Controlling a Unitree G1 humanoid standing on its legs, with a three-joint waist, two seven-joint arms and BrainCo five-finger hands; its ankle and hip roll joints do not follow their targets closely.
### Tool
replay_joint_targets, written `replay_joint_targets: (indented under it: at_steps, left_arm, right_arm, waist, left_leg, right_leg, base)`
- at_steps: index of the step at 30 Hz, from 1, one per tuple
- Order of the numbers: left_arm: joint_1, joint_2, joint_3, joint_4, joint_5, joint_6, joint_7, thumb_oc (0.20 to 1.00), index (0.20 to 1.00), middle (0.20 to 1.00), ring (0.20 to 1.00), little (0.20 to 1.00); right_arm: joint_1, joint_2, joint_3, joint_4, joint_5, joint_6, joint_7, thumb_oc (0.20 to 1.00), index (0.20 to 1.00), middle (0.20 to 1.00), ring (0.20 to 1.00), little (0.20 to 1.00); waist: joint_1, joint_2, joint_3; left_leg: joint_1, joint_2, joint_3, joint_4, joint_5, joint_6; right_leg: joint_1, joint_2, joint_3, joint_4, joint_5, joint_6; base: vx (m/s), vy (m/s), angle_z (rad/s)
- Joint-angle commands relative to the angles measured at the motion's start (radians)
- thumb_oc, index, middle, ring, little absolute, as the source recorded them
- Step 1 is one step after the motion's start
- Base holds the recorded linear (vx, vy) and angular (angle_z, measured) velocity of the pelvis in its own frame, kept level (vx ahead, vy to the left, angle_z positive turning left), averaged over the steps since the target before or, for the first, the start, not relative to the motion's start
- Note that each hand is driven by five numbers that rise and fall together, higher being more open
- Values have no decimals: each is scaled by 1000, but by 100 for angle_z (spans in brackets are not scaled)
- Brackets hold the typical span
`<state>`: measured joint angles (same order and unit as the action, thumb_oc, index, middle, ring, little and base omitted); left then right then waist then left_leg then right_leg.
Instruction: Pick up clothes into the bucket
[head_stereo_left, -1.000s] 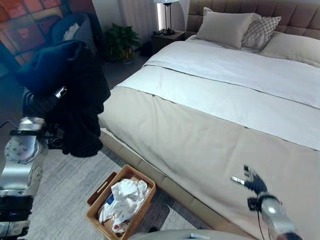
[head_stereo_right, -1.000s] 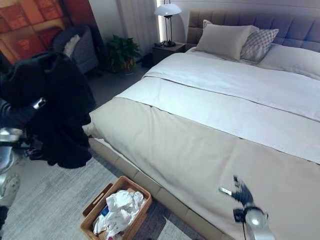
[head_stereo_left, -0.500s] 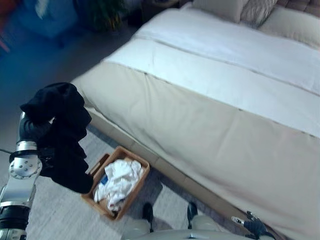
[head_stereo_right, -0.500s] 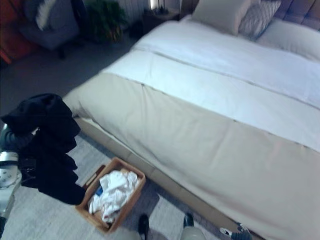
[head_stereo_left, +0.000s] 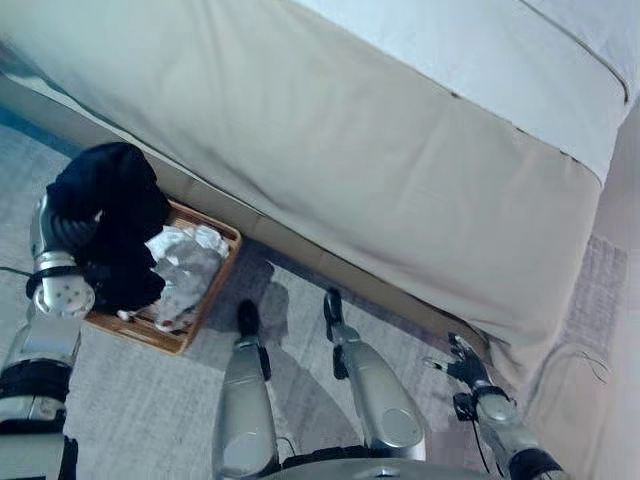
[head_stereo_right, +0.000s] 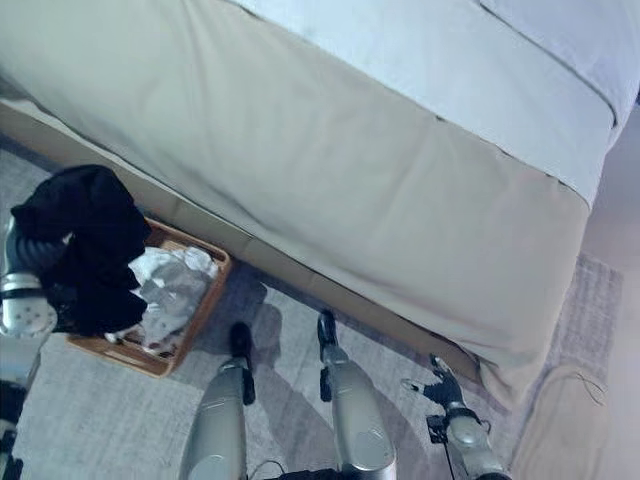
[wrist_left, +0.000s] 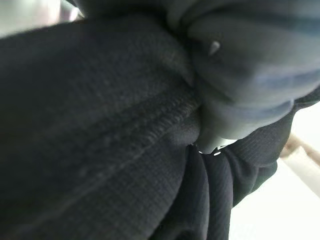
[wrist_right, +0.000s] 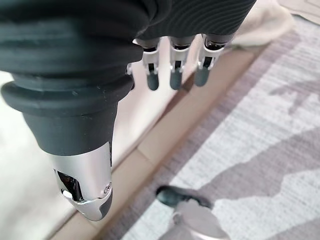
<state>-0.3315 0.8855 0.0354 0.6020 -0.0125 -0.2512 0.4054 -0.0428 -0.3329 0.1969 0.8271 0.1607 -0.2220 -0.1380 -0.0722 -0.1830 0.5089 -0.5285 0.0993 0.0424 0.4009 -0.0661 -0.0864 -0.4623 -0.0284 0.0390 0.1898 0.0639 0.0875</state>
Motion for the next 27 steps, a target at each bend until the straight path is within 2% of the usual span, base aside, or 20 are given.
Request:
replay_joint_targets:
  at_steps: [1,3,4,6,7,10,11,12,13,14,17,24,25,26,27]
  left_arm:
    - [-55,114,8,7,20,-37,102,200,200,200,200,200]
    - [-96,128,-20,-5,28,-28,114,200,200,200,200,200]
    - [-150,149,-62,104,25,-29,113,200,200,200,200,200]
    - [-192,162,-116,67,60,-3,123,200,200,200,200,200]
    - [-194,162,-117,68,60,-3,123,200,200,200,200,200]
    - [-295,172,-199,186,56,9,125,200,200,200,200,200]
    - [-285,176,-207,152,60,20,129,200,200,200,200,200]
    - [-285,185,-203,119,72,30,134,200,200,200,200,200]
    - [-281,201,-211,111,91,34,138,200,200,200,200,200]
    - [-294,222,-231,142,136,52,146,200,200,200,200,200]
    - [-298,231,-239,137,149,69,144,200,200,200,200,200]
    - [-251,206,-188,156,123,96,132,200,200,200,200,200]
    - [-249,211,-189,159,148,116,131,379,379,379,379,379]
    - [-249,211,-189,159,148,117,131,758,758,758,758,758]
    - [-256,201,-189,192,149,133,117,1000,1000,1000,1000,1000]
  right_arm:
    - [34,-43,36,-40,39,-46,-47,1000,1000,1000,1000,1000]
    - [32,-44,38,-47,54,-52,-59,1000,1000,1000,1000,1000]
    - [24,-49,45,-57,65,-56,-68,1000,1000,1000,1000,1000]
    - [27,-56,43,-66,86,-66,-87,1000,1000,1000,1000,1000]
    - [26,-55,42,-66,86,-66,-87,1000,1000,1000,1000,1000]
    - [16,-63,53,-86,110,-87,-103,1000,1000,1000,1000,1000]
    - [27,-65,51,-93,119,-88,-107,1000,1000,1000,1000,1000]
    - [25,-62,47,-99,121,-89,-110,1000,1000,1000,1000,1000]
    - [29,-60,49,-93,125,-90,-115,1000,1000,1000,1000,1000]
    - [15,-62,53,-92,132,-94,-123,1000,1000,1000,1000,1000]
    - [11,-63,56,-93,142,-95,-121,1000,1000,1000,1000,1000]
    - [14,-55,68,-95,157,-92,-116,1000,1000,1000,1000,1000]
    - [15,-58,71,-102,155,-94,-114,1000,1000,1000,1000,1000]
    - [15,-58,71,-102,155,-94,-114,1000,1000,1000,1000,1000]
    - [13,-59,71,-105,159,-92,-108,1000,1000,1000,1000,1000]
  waist:
    - [-20,-42,-4]
    - [-22,-49,11]
    - [-31,-57,11]
    - [-37,-55,11]
    - [-37,-55,11]
    - [-54,-65,11]
    - [-45,-55,11]
    - [-53,-56,11]
    - [-46,-48,11]
    - [-50,-59,11]
    - [-47,-65,11]
    - [-36,-76,11]
    - [-35,-79,11]
    - [-35,-79,11]
    - [-36,-82,11]
  left_leg:
    - [-62,-49,-45,164,-94,59]
    - [-122,-49,-53,212,-106,63]
    - [-160,-45,-58,232,-109,63]
    - [-254,-53,-77,275,-116,68]
    - [-256,-53,-77,277,-116,68]
    - [-337,-52,-90,316,-120,71]
    - [-335,-48,-101,328,-159,68]
    - [-378,-58,-98,325,-121,70]
    - [-378,-49,-110,344,-162,68]
    - [-406,-43,-111,356,-165,67]
    - [-434,-38,-117,375,-171,70]
    - [-471,-37,-134,379,-174,70]
    - [-474,-37,-137,377,-173,70]
    - [-474,-37,-137,377,-173,69]
    - [-476,-39,-139,373,-170,68]
  right_leg:
    - [-35,-56,12,24,13,70]
    - [-87,-51,1,62,4,66]
    - [-125,-46,0,81,0,66]
    - [-211,-48,-16,128,-14,63]
    - [-212,-48,-17,129,-14,63]
    - [-286,-48,-32,165,-22,63]
    - [-287,-42,-39,180,-53,66]
    - [-322,-53,-45,173,-23,62]
    - [-324,-43,-47,188,-54,66]
    - [-350,-36,-52,185,-50,66]
    - [-372,-30,-55,185,-46,65]
    - [-395,-26,-71,169,-45,64]
    - [-396,-27,-73,164,-44,62]
    - [-396,-27,-74,164,-44,62]
    - [-396,-27,-77,158,-43,62]
  base:
    - [-117,-17,16]
    - [-48,-19,24]
    - [-29,-22,12]
    - [-30,-22,9]
    - [-27,-15,17]
    - [20,-7,13]
    - [16,-9,4]
    - [98,-6,4]
    - [11,-8,13]
    - [87,5,12]
    - [25,-18,-4]
    - [24,-28,1]
    - [0,0,0]
    - [-5,-29,4]
    - [-4,-14,4]
